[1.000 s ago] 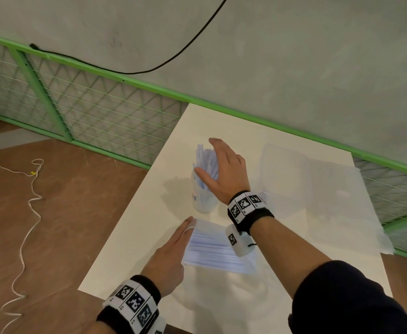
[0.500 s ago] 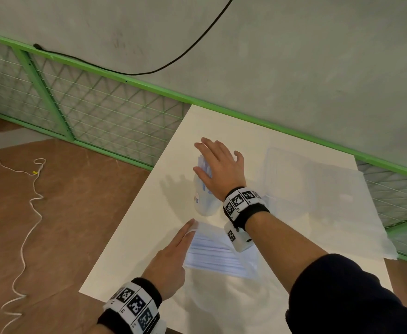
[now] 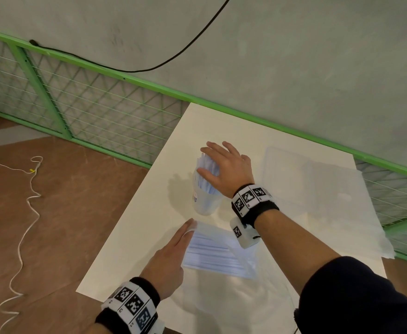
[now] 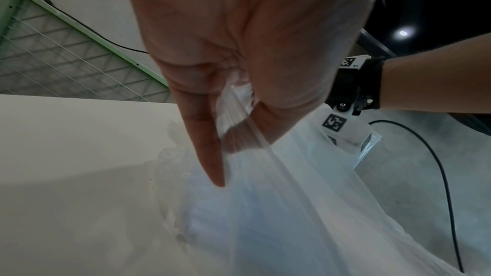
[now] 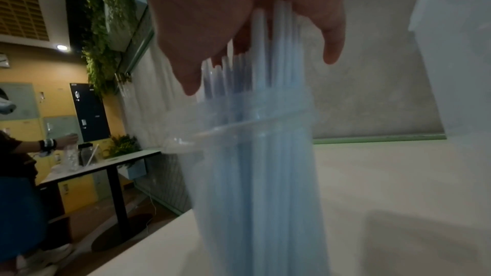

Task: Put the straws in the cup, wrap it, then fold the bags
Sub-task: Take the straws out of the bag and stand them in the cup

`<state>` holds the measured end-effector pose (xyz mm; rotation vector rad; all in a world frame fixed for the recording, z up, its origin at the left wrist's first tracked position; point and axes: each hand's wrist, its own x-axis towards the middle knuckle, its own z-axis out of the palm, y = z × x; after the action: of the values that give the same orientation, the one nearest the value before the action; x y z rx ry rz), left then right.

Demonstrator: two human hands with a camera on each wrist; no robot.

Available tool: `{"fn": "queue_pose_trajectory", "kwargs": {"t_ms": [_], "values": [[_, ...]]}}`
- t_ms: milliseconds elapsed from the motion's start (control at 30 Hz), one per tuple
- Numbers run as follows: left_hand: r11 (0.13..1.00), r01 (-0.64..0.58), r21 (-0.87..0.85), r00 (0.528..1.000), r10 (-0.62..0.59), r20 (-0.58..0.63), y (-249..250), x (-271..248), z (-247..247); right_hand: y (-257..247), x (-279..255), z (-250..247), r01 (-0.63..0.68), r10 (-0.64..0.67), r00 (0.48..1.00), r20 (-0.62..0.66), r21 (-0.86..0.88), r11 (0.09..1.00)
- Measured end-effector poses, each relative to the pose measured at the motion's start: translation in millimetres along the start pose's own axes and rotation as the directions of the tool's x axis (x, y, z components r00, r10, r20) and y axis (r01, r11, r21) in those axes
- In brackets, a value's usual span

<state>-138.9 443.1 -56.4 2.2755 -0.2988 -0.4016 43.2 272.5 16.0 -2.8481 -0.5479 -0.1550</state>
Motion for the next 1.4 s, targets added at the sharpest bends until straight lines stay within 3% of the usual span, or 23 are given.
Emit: {"fn": "queue_pose_trajectory", "kwargs": {"t_ms": [133,333,433,533,600,733,800,967,1233,1400], "values": [[1.000,0.010,-0.008,1.000,-0.010,0.017,-1,0,1,-9,9,2,-0.008,0.011,0.999,0.053,-0.056,0.998],[0.999,0.015,-0.029,1.000,-0.014,0.021,-3,0,-1,-23,22,9,0.012,-0.013,1.000,-0.010,-0.060,0.998],[0.999,0.011,-0.049,1.000,-0.011,0.014,-4,-2,-2,-18,26,11,0.041,-0.039,0.999,-0.023,0.079,0.996],[0.998,0.021,-0.051,1.000,-0.020,0.019,-3,-1,-2,-8,29,8,0.064,-0.023,0.991,-0.129,0.328,0.942],[0.999,0.031,-0.037,0.999,-0.031,0.015,-4,0,-1,-3,28,5,0.060,-0.007,0.990,-0.139,0.385,0.921],[0.999,0.037,-0.028,0.999,-0.036,0.022,-7,3,2,1,16,6,0.103,-0.101,0.995,-0.026,0.132,0.986],[0.999,0.022,-0.030,1.000,-0.022,0.022,-8,4,3,-1,12,2,0.082,-0.083,0.996,0.018,0.020,0.996],[1.000,0.019,-0.008,0.999,-0.019,0.025,-9,3,3,-4,2,-2,0.070,-0.067,0.995,0.075,-0.046,0.996],[0.999,0.033,-0.014,0.999,-0.033,0.024,-7,3,3,4,6,14,0.124,-0.115,0.981,-0.159,0.044,0.991],[0.999,0.035,-0.029,0.999,-0.035,0.017,-4,4,2,0,13,12,0.110,-0.084,0.978,-0.190,0.126,0.986]]}}
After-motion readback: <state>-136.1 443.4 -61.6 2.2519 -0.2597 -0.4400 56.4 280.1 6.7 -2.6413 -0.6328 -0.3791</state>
